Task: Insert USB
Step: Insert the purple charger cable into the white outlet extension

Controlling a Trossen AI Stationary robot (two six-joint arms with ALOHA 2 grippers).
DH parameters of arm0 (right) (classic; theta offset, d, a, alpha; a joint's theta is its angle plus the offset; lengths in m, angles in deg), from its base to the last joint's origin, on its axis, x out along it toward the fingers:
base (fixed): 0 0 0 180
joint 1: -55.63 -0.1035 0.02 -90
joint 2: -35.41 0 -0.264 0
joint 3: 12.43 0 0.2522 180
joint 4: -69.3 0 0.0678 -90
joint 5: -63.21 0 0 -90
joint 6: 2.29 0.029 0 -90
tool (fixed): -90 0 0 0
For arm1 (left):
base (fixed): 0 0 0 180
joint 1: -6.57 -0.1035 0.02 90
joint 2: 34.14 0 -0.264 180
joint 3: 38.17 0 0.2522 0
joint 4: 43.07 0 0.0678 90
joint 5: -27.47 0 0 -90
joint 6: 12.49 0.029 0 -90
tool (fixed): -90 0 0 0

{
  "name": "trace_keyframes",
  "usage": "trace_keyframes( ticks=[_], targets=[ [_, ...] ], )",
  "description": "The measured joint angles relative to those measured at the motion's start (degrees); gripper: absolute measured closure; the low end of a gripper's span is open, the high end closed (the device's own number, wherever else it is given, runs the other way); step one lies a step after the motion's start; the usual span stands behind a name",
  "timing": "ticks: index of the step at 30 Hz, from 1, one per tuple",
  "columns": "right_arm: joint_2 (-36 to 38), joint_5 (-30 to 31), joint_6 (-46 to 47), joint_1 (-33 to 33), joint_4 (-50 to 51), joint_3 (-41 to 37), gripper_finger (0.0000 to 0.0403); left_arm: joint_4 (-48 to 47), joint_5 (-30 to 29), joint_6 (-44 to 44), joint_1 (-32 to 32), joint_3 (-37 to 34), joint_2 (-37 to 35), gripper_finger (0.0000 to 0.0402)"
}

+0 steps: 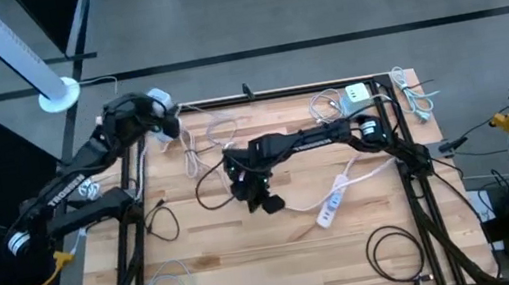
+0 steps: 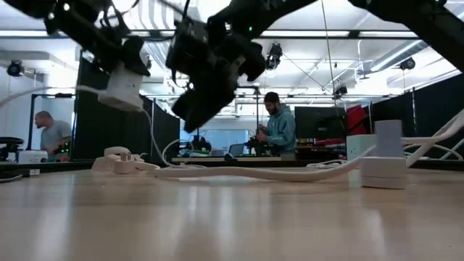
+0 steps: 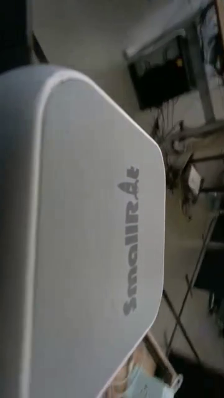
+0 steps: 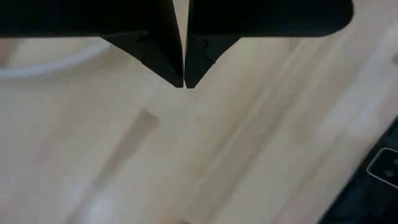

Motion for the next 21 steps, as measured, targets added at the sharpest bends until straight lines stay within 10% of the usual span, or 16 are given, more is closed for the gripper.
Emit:
trace_keyframes(
  ticks=[6, 13, 21],
  targets=[
    [2.3, 10.9, 0.5, -0.4, 0.1, 0.1, 0.0403, 15.0, 0.9, -1.8, 0.0, -10.2, 0.3, 0.0115],
    [2.7, 11.6, 0.3, -0.4, -0.3, 0.0, 0.0403, 17.2, -17.0, -9.0, 0.0, -17.6, 0.5, 0.0115],
    [2.6, 11.7, 0.4, -0.4, -0.4, 0.0, 0.0403, 45.2, -21.0, -13.8, 0.5, -29.5, 4.6, 0.0115]
  ],
)
